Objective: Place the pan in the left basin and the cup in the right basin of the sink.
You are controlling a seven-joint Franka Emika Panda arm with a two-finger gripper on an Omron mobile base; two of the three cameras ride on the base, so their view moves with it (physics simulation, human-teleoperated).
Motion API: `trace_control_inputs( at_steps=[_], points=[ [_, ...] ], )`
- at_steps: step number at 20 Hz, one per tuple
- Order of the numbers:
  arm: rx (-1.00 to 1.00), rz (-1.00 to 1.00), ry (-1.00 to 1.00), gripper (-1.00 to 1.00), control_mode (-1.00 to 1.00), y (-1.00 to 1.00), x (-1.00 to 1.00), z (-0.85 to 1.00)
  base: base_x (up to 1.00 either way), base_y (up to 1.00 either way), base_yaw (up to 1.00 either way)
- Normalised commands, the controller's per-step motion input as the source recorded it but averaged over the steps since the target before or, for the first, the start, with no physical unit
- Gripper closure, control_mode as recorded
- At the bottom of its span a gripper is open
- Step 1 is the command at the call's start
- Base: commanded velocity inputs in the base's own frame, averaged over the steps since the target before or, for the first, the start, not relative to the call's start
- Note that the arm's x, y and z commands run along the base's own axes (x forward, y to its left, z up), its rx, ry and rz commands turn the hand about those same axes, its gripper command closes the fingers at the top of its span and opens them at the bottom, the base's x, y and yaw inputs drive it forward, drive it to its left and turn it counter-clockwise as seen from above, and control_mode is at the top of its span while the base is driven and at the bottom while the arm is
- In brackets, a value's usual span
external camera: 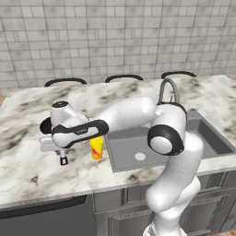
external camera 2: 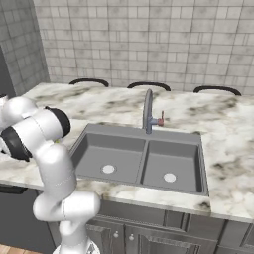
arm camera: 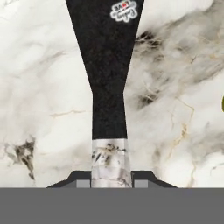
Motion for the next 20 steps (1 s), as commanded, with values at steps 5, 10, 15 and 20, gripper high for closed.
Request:
trace_control_inputs(
  at_steps=[5,10,15,20],
  points=[
    [0.0,0.0,0.0,1.0,-1.0,-0.25,0.0,0.43,0.0,0.0,0.0],
    [0.0,0.0,0.02,1.0,-1.0,-0.4,0.0,0.42,0.0,0.0,0.0],
    [0.0,0.0,0.01,1.0,-1.0,-0.43,0.0,0.35,0.0,0.0,0.0],
    [0.01,0.0,0.0,1.0,-1.0,-0.49,-0.07,0.29,0.0,0.0,0.0]
  ],
)
